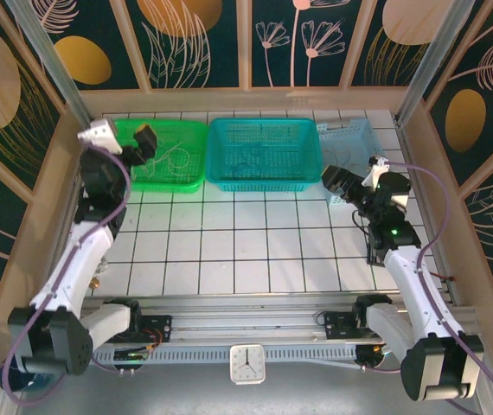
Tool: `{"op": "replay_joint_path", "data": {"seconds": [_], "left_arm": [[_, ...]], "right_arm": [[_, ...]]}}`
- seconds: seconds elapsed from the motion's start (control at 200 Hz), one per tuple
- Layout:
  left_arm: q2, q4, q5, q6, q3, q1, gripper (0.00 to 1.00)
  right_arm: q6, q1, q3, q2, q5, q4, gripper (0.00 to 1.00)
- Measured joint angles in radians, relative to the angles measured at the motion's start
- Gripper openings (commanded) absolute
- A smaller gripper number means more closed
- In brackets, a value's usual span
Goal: Untangle the cables
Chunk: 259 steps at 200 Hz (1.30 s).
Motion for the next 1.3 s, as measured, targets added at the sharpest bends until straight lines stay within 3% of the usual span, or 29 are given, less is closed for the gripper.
{"op": "replay_joint_path", "data": {"seconds": [0.165,0.27,0.555,0.751,0.951,1.056,1.296], "left_arm": [[-0.153,0.148,-0.118,0.045,-0.259,0.000,0.99],[-0.170,0.238,-0.193,0.088,-0.379,0.000,0.99],[0.119,0.514,-0.258,0.171,-0.501,0.000,0.99],[0.291,0.721,-0.261,0.192,-0.562,0.000,0.99],[0.425,0.919,-0.205,0.259,-0.554,0.000,0.99],[0.496,0.969,-0.173,0.279,-0.551,0.000,0.99],[0.526,0.987,-0.098,0.290,-0.507,0.027,0.99]], "right_arm": [[-0.082,0.000,-0.142,0.016,0.203,0.156,0.99],[-0.151,0.000,-0.220,0.070,0.293,0.248,0.99],[-0.304,-0.003,-0.338,0.230,0.417,0.554,0.99],[-0.356,-0.011,-0.418,0.388,0.401,0.788,0.99],[-0.400,-0.050,-0.423,0.497,0.309,0.993,0.99],[-0.402,-0.096,-0.451,0.624,0.252,1.215,0.99],[-0.401,-0.134,-0.423,0.661,0.153,1.240,0.99]]}}
